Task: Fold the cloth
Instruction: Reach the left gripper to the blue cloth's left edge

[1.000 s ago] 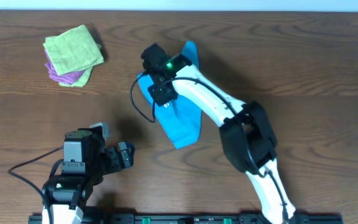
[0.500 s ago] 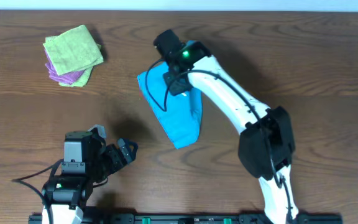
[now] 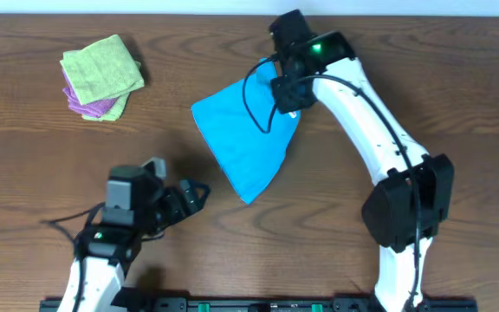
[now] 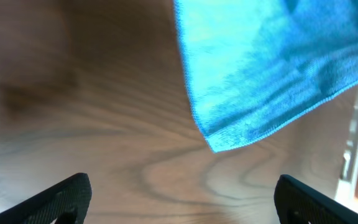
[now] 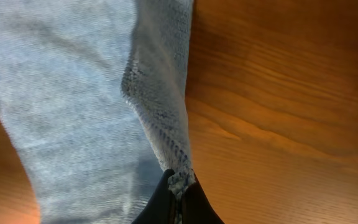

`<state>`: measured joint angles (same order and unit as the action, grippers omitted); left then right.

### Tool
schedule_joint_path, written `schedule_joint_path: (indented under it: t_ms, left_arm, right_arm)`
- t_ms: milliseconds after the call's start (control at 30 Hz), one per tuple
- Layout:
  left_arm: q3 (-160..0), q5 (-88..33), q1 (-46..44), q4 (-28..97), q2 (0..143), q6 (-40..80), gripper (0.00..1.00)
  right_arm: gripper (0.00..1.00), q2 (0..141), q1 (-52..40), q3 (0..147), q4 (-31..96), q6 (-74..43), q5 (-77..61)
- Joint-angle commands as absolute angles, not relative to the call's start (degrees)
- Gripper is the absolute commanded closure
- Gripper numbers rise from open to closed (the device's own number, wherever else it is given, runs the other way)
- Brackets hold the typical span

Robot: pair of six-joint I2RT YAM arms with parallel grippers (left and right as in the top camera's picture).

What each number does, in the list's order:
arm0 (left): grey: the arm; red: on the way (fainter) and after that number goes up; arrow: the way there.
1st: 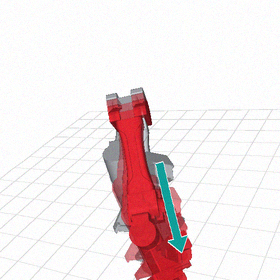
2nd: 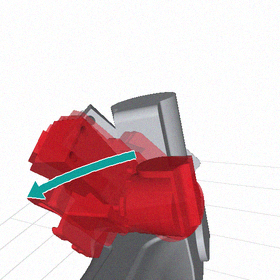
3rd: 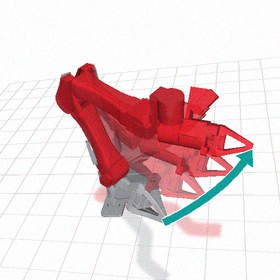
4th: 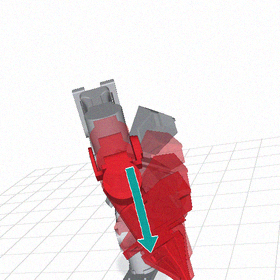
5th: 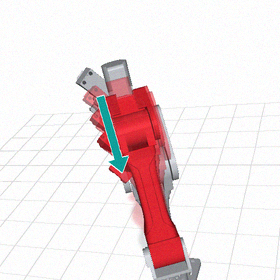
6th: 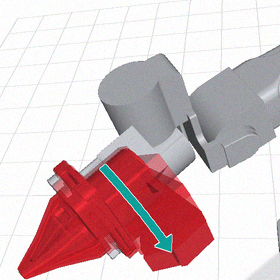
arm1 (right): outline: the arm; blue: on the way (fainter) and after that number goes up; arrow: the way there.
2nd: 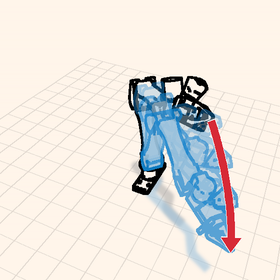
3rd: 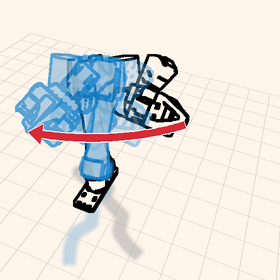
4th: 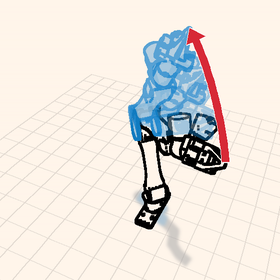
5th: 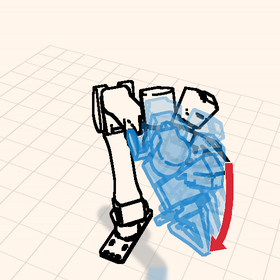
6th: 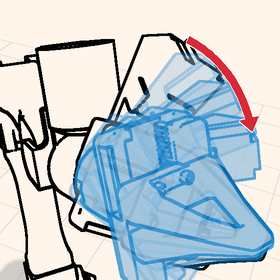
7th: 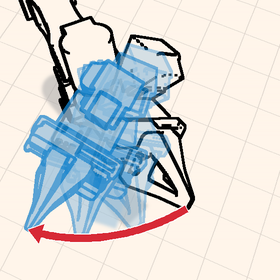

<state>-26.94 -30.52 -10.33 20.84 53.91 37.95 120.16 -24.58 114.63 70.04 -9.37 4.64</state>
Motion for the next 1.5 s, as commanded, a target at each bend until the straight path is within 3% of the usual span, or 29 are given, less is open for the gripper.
schedule_joint_path:
  t_ms: [0,533,1167,1267,1333,1467]
  left_arm:
    - [-27.81,-30.50,-13.54,17.17,58.92,44.12,0.05]
    - [-27.81,-31.40,-25.08,-12.78,82.43,63.92,0.05]
    - [-27.83,-27.44,-29.63,-29.06,94.65,76.42,0.05]
    - [-27.86,-26.55,-30.26,-31.09,96.42,77.69,0.00]
    - [-27.88,-26.15,-30.52,-32.38,97.41,78.24,0.10]
    - [-27.88,-26.17,-30.85,-34.63,98.98,78.54,0.15]
  right_arm:
    - [0.98,119.52,-23.92,114.58,70.17,-8.08,4.05]
    - [0.98,119.55,-21.30,114.56,70.02,-8.05,4.27]
    - [0.98,119.52,-21.30,114.56,69.23,-8.08,4.21]
    - [0.98,119.52,-21.30,114.56,69.21,-8.08,4.01]
    - [0.99,119.52,-21.30,114.56,69.21,-8.08,4.01]
    - [0.98,119.52,-21.30,114.56,69.21,-8.10,4.03]
